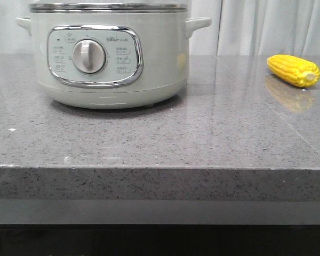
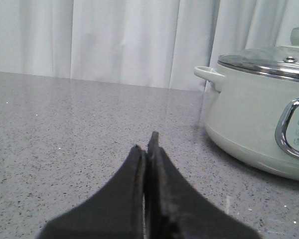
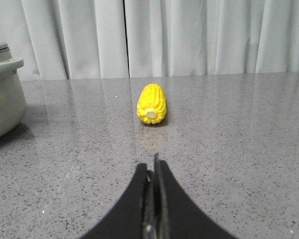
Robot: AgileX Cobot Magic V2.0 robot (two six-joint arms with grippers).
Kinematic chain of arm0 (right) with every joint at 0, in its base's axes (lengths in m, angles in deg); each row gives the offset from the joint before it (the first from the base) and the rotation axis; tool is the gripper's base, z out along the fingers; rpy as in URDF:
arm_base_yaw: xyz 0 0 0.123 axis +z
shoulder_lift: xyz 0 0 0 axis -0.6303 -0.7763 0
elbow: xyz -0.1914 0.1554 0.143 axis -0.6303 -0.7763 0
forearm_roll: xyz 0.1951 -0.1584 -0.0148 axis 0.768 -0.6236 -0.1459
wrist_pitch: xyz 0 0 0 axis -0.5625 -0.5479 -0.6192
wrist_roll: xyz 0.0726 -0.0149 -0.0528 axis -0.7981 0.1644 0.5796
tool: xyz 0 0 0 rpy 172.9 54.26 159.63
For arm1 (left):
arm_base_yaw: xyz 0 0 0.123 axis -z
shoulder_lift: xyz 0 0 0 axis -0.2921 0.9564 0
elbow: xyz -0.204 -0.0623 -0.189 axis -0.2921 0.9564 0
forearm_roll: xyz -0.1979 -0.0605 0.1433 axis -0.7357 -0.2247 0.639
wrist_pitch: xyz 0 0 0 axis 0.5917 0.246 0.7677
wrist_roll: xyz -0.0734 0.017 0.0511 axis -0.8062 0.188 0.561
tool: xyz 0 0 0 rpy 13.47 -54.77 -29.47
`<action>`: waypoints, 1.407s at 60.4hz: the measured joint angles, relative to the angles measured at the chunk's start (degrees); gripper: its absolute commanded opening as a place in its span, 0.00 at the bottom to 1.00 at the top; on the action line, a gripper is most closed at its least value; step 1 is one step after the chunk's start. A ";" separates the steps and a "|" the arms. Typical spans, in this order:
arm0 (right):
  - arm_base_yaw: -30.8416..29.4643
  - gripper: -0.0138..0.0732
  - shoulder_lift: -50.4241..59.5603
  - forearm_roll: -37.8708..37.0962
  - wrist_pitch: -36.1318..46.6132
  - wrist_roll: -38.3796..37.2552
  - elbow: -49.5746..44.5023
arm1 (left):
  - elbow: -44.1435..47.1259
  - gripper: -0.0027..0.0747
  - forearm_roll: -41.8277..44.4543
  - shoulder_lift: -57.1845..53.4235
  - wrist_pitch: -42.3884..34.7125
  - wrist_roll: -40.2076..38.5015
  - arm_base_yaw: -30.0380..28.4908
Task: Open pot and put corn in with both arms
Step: 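Move the left gripper toward the glass lid knob of the green pot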
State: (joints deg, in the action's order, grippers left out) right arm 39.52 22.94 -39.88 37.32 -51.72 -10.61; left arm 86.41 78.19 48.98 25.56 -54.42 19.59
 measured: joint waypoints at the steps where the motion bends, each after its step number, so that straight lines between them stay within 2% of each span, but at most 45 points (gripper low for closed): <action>1: 0.00 0.02 0.00 0.00 0.00 0.00 0.00 | 0.00 0.01 0.00 0.00 0.00 0.00 0.00; 51: 0.00 0.02 0.00 0.00 0.76 0.00 1.22 | -0.79 0.01 -1.54 0.00 -0.64 0.00 0.00; 62: 0.00 0.02 0.00 0.00 -6.11 0.00 11.01 | -9.43 0.01 -2.69 0.00 3.03 0.00 0.00; 70: 0.00 0.02 -0.65 0.00 -12.36 0.00 20.78 | -20.34 0.01 -2.73 2.95 9.97 0.00 0.00; 85: 0.00 0.02 -11.32 0.00 -23.62 0.00 35.58 | -35.67 0.01 -2.73 14.72 22.35 0.00 0.00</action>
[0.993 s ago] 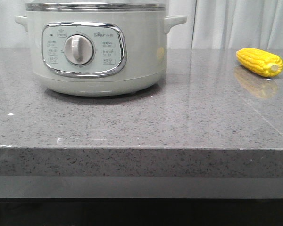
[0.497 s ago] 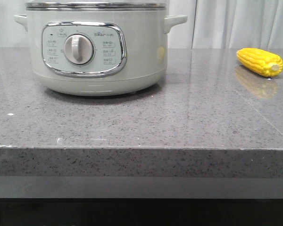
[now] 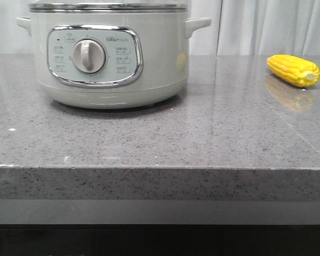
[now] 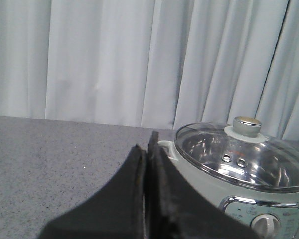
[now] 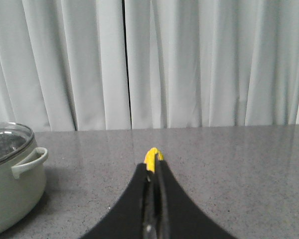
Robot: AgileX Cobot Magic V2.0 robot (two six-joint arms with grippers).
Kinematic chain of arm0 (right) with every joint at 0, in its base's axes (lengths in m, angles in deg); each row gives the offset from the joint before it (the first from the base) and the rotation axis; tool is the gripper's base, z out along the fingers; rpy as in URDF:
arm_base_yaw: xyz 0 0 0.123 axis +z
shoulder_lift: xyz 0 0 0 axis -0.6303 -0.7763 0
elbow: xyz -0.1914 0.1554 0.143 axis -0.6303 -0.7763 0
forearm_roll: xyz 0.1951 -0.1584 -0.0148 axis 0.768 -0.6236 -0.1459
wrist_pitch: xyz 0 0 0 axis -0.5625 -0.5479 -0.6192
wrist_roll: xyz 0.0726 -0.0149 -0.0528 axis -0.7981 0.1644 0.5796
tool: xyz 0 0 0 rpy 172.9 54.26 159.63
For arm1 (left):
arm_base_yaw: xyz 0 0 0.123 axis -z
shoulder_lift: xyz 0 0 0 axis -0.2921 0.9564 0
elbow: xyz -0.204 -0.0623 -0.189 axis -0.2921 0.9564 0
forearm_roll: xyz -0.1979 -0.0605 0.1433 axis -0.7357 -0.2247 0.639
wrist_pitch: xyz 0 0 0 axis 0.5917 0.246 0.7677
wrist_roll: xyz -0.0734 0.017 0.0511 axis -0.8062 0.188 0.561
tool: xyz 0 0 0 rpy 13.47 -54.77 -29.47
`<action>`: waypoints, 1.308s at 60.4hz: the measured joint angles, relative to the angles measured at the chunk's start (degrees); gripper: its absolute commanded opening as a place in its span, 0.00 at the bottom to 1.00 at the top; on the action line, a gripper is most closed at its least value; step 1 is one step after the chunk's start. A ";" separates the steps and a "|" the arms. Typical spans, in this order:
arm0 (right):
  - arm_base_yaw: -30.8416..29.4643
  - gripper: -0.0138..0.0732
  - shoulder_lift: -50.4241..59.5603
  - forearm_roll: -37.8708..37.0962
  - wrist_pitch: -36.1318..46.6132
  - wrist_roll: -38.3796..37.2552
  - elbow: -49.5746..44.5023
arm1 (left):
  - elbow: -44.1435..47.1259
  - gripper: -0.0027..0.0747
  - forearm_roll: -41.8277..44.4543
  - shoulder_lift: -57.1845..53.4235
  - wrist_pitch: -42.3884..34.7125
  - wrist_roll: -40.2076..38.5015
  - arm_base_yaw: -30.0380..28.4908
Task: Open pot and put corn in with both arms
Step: 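Move the left gripper toward the glass lid knob of the green pot, then grasp the silver lid knob with the left gripper and lift the lid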
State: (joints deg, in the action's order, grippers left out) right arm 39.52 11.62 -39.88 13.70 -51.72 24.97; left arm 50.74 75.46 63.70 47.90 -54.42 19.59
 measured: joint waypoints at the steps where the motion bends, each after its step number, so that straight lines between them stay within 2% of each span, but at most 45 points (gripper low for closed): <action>1: 0.00 0.02 -1.01 0.00 -0.85 0.00 0.92 | -0.59 0.01 0.00 1.01 0.62 0.00 0.00; 11: 0.00 0.02 -8.58 0.00 -5.32 0.00 5.47 | -5.01 0.01 0.10 7.91 2.46 0.00 0.00; 35: 0.00 0.02 -16.55 0.00 -7.79 0.00 4.30 | -5.41 0.01 0.21 15.11 2.26 0.00 0.00; 38: 0.00 0.03 -16.76 0.00 -8.07 0.13 4.29 | -5.41 0.04 0.62 15.76 2.23 0.00 0.00; 42: 0.00 0.12 -16.89 0.00 -8.07 0.68 4.22 | -5.41 0.14 1.86 16.54 2.13 0.00 0.00; 43: 0.00 0.14 -16.89 0.00 -8.07 0.82 4.22 | -5.41 0.19 2.28 16.67 2.13 0.00 0.00; 48: 0.00 0.36 -16.89 0.00 -8.07 1.73 4.22 | -5.41 0.43 3.74 17.38 2.13 0.00 0.00; 52: 0.00 0.57 -16.89 0.00 -8.07 2.25 4.22 | -5.41 0.63 4.26 17.75 2.13 0.00 0.00; 56: 0.00 0.73 -16.89 0.00 -8.07 2.52 4.22 | -5.41 0.73 4.49 18.12 1.89 0.00 0.00; 60: 0.00 0.82 -16.89 0.00 -8.07 2.75 4.22 | -5.41 0.74 4.49 18.68 1.41 0.00 0.00; 62: 0.00 0.84 -16.89 0.00 -8.07 2.87 4.22 | -5.41 0.74 4.21 19.02 1.06 0.00 0.15; 69: 0.00 0.82 -16.89 0.00 -8.07 2.98 4.22 | -5.70 0.74 3.55 21.81 -1.27 0.00 2.95; 79: 0.00 0.82 -16.93 0.00 -8.07 3.07 4.22 | -9.89 0.74 3.09 28.48 -3.39 0.00 10.20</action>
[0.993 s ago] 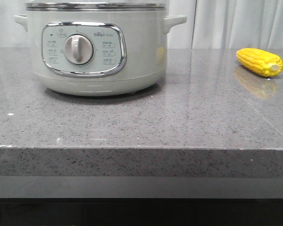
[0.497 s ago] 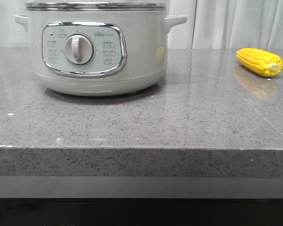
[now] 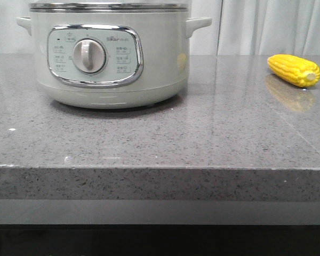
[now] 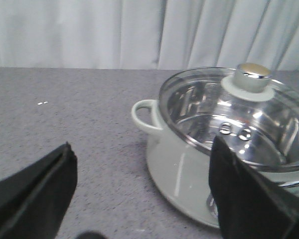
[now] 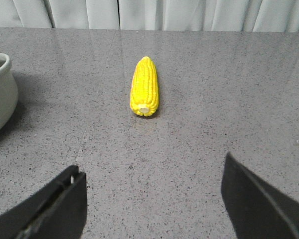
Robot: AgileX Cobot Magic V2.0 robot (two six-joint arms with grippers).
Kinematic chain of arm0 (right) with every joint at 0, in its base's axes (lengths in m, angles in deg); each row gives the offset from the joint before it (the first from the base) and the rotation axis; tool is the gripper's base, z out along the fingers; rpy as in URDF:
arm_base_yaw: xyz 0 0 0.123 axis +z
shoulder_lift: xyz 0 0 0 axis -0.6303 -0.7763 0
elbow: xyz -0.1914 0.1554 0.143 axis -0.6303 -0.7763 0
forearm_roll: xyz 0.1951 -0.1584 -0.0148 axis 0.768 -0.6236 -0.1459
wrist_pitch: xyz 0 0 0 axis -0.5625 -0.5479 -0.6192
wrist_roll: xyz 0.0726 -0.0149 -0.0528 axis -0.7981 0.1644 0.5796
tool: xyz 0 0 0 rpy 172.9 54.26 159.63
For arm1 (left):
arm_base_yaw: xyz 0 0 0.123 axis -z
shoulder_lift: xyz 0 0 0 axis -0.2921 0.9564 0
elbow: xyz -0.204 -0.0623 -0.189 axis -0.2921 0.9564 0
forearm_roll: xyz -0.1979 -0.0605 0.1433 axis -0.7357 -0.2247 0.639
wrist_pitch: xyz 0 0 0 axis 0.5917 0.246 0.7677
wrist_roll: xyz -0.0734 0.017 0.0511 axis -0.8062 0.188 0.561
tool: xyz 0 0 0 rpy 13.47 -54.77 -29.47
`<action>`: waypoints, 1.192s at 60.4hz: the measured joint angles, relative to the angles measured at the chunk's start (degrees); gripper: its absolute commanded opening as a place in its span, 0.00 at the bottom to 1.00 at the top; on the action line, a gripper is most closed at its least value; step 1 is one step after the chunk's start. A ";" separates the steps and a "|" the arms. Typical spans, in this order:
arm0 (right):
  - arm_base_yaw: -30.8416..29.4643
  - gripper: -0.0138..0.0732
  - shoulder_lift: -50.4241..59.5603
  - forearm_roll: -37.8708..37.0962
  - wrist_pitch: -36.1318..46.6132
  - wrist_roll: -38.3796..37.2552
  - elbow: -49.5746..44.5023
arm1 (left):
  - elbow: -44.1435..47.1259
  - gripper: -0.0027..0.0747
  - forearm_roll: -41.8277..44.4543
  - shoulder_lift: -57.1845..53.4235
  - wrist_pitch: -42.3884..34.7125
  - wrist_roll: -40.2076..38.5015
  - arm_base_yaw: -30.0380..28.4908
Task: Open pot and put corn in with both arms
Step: 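Grasp the silver lid knob with the left gripper and lift the lid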
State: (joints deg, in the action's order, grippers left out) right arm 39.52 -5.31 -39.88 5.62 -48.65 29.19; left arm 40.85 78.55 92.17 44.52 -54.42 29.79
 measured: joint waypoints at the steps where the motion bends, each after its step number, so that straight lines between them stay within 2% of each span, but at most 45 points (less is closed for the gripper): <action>1: 0.00 0.82 0.00 0.00 0.00 0.00 0.00 | -0.48 0.74 0.00 0.72 -0.23 0.00 0.62; 14: 0.00 0.82 0.00 0.00 0.00 0.00 0.00 | -9.17 0.74 -0.11 13.90 -3.92 0.00 9.17; 29: 0.00 0.82 0.00 0.00 0.00 0.00 0.00 | -20.50 0.74 -0.11 28.62 -4.57 0.00 13.37; 51: 0.00 0.82 0.00 0.00 0.00 0.12 0.00 | -36.53 0.74 -0.46 44.82 -4.83 0.00 15.46; 72: 0.00 0.82 0.00 0.00 0.00 0.12 0.00 | -41.00 0.74 -0.81 51.74 -4.72 0.00 14.43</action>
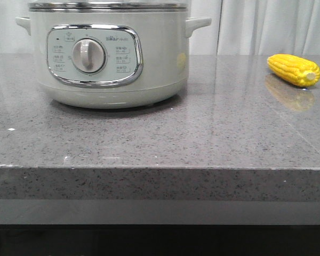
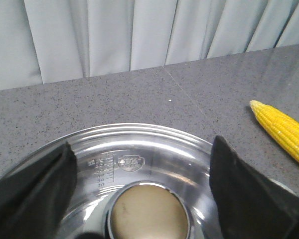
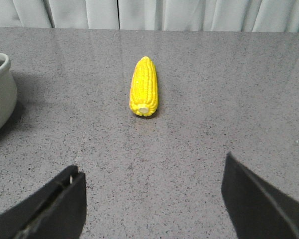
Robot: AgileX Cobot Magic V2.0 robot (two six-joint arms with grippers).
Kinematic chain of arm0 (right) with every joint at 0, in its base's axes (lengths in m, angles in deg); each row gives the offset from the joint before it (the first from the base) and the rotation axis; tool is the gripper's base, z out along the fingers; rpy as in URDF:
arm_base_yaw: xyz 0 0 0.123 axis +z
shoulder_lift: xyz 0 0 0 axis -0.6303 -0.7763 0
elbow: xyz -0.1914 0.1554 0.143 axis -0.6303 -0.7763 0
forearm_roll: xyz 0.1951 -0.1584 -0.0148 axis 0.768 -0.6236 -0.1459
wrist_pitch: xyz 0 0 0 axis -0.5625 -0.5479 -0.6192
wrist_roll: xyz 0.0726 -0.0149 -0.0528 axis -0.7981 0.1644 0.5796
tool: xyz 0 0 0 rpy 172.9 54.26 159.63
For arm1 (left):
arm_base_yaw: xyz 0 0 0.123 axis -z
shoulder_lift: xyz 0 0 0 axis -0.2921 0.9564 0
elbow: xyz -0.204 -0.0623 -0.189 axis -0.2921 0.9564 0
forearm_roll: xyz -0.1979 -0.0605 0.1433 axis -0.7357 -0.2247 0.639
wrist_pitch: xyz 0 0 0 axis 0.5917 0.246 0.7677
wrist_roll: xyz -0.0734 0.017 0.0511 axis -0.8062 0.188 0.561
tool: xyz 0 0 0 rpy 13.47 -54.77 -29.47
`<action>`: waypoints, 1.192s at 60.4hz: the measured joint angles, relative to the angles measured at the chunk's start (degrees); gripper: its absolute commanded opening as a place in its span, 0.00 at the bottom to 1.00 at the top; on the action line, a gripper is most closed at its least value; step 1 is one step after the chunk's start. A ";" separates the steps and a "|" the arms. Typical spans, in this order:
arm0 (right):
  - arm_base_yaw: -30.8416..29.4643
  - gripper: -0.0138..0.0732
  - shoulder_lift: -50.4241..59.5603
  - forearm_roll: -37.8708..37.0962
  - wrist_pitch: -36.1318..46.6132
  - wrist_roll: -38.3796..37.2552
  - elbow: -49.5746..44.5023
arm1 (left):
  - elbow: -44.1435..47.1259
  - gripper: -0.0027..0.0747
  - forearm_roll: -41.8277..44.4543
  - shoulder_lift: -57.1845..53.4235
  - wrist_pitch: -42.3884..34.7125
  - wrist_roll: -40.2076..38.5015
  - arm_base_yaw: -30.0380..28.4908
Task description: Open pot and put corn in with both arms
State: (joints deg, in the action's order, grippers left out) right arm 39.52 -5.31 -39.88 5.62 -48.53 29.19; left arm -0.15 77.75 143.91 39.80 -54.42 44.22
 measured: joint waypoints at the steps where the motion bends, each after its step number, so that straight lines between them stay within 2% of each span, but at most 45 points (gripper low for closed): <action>1: 0.00 0.82 0.00 0.00 0.00 0.00 0.00 | 0.00 0.74 0.00 0.15 0.00 0.00 0.01; 44: 0.00 0.82 0.00 0.00 0.00 0.00 0.00 | 0.00 0.73 -0.14 1.99 3.38 0.00 0.01; 50: 0.00 0.82 0.00 0.00 0.00 0.00 0.00 | -0.11 0.65 -0.14 2.08 3.49 0.00 0.01; 61: 0.00 0.82 0.00 0.00 0.00 0.00 0.00 | -0.11 0.40 0.28 2.08 3.49 0.60 0.01; 66: 0.00 0.82 0.00 0.00 0.00 0.00 0.00 | -0.21 0.36 0.35 2.08 3.37 0.84 0.01; 72: 0.00 0.82 0.00 0.00 0.00 0.00 0.00 | -0.19 0.36 0.24 2.08 3.37 0.84 0.01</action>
State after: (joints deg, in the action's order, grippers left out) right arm 39.52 -5.31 -39.88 5.62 -48.53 29.19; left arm -0.35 77.98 145.99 43.17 -53.58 44.23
